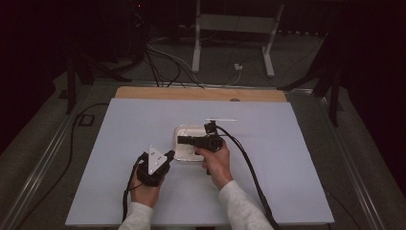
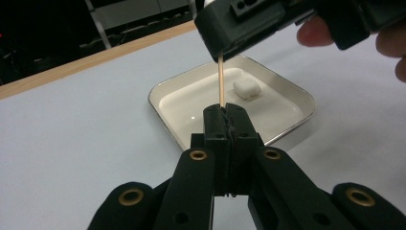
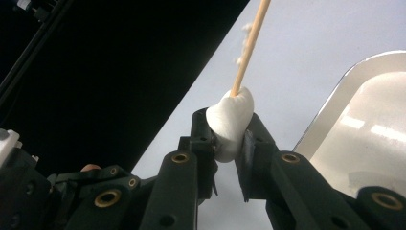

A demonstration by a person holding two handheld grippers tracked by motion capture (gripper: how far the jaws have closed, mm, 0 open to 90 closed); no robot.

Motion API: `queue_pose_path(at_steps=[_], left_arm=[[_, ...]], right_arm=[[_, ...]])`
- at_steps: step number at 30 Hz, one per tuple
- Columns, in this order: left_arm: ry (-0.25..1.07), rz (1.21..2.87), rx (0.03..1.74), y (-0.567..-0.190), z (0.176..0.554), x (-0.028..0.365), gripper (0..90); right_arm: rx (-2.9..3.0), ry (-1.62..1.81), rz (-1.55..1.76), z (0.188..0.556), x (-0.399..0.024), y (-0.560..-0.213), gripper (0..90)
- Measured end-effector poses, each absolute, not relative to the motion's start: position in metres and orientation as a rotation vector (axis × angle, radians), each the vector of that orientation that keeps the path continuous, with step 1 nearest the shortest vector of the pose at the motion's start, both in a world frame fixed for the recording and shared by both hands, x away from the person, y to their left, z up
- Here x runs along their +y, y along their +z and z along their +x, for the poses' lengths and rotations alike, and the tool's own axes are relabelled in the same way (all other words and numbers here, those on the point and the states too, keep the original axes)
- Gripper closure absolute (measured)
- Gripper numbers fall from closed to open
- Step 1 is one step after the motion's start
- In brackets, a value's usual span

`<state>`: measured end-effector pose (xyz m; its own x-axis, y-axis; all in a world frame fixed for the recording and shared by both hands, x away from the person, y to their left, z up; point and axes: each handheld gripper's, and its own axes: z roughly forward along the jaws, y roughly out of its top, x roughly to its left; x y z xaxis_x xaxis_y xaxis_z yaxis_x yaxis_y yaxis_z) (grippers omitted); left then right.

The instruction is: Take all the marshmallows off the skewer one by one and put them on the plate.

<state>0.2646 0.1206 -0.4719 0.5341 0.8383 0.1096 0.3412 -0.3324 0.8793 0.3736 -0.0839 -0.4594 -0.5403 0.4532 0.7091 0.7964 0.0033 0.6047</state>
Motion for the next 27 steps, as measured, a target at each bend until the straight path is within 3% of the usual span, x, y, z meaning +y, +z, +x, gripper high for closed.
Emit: queue_pose_path(at_steps=[27], left_arm=[[0.738, 1.916, 0.936, -0.473, 0.261, 0.121, 90.0]], right_arm=[[-1.921, -1.621, -1.345, 0.382, -0.097, -0.450, 78.5]])
